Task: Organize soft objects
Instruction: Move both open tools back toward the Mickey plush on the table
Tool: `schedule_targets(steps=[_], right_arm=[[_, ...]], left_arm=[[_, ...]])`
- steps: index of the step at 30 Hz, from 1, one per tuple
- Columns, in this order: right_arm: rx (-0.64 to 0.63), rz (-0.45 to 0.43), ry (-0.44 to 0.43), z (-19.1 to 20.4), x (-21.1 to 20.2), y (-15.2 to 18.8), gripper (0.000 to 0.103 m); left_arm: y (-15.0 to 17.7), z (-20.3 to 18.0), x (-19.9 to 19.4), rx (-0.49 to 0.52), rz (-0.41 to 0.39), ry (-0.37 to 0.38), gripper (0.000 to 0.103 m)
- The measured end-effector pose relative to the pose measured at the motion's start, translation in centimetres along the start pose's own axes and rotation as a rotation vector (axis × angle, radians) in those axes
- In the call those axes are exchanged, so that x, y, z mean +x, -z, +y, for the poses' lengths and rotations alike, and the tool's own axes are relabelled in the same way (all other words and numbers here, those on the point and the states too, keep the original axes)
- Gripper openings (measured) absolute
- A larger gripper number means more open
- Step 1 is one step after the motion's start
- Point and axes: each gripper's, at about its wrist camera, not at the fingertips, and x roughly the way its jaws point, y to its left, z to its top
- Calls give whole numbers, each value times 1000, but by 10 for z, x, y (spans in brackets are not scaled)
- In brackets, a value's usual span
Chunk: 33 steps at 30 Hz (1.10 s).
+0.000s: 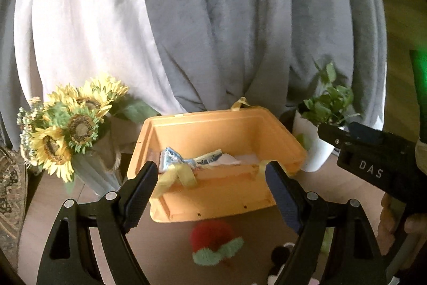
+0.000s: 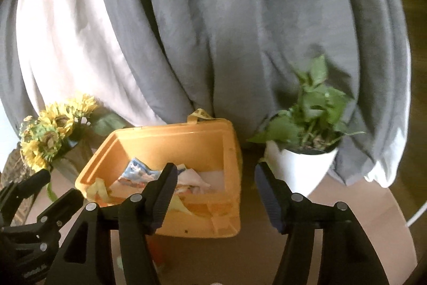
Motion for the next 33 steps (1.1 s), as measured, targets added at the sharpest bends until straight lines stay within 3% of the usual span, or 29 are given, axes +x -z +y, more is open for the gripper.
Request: schedule_targets(steps=[9,18,33], right_arm=[[-5,6,51,-19,-39,25,73],[28,101,58,-32,-57,69,73],[70,243,51,-26,-74,131,73]], left_arm=[[26,-22,-33,41,9,13,83],[62,-31,-48,50,83,50,83],[115,-37,-59,169,169,129,83]])
